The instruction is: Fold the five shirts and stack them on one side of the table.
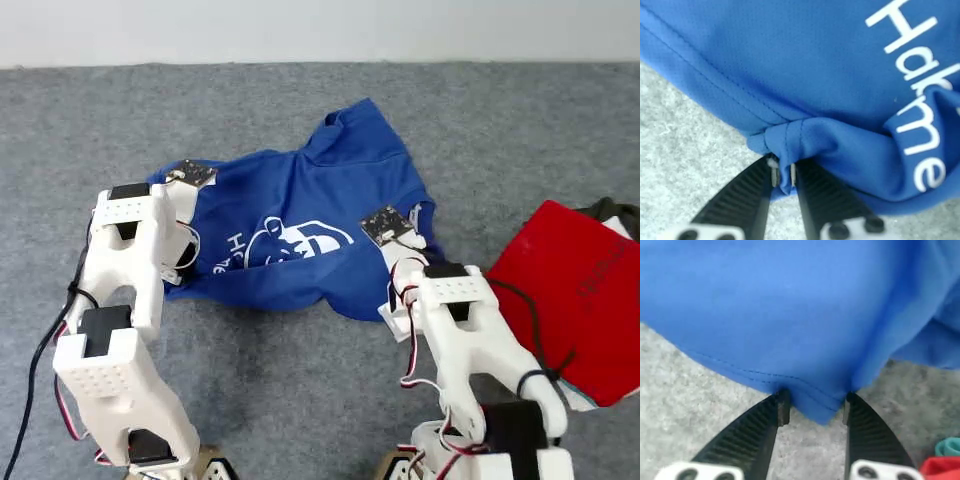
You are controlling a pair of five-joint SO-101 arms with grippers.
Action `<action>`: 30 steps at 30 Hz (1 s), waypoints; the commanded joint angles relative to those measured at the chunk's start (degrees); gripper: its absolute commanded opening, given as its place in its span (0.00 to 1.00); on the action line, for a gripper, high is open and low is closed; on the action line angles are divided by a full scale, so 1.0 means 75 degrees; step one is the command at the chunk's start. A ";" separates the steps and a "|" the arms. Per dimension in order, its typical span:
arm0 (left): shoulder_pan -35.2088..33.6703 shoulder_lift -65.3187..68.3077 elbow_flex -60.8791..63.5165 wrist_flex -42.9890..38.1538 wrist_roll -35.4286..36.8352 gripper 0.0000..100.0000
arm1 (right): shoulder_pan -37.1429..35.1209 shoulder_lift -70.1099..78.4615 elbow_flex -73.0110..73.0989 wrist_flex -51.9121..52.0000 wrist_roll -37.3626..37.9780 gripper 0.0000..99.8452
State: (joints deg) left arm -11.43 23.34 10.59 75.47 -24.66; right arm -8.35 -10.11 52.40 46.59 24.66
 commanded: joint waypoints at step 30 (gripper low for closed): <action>0.0035 -0.0047 -0.0955 0.1653 0.0035 0.02 | 0.0041 -0.6394 -0.2110 0.4601 0.1899 0.01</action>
State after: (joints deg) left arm -11.25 23.96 6.55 86.73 -24.31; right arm -8.26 -52.22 43.43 77.63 37.67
